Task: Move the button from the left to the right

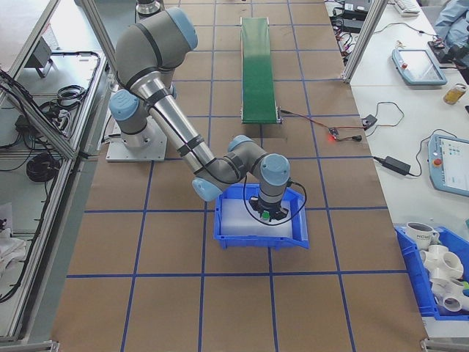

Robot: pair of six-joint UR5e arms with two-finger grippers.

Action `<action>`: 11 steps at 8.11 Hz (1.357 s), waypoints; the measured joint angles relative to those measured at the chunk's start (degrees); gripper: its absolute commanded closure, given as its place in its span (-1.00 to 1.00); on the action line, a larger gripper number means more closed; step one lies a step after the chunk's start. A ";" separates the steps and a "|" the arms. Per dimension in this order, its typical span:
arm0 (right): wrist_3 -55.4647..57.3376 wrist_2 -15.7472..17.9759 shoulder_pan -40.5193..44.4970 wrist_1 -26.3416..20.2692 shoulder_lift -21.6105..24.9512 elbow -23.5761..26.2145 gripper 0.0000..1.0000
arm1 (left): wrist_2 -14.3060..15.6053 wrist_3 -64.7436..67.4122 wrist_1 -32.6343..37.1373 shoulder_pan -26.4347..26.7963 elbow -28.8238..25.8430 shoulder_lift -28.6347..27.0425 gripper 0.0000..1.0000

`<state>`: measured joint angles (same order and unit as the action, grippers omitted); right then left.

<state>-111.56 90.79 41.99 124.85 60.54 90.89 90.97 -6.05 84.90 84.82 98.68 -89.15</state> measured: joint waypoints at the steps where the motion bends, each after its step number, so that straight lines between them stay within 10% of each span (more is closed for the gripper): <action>1: -2.15 0.23 -0.10 0.33 -0.47 0.67 -0.99 | 0.00 -0.01 0.00 0.00 -0.07 0.01 -1.00; 5: -3.79 0.54 -0.16 -0.51 1.59 1.28 -1.00 | -0.02 0.09 0.00 0.00 -0.36 -0.09 -1.00; 11: 22.06 -2.90 1.31 -14.84 21.84 0.74 -1.00 | -0.56 0.95 0.19 0.41 -0.60 -0.22 -1.00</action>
<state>-89.49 87.88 43.30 110.01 82.38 91.63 90.40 -5.10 85.09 85.22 98.09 -89.37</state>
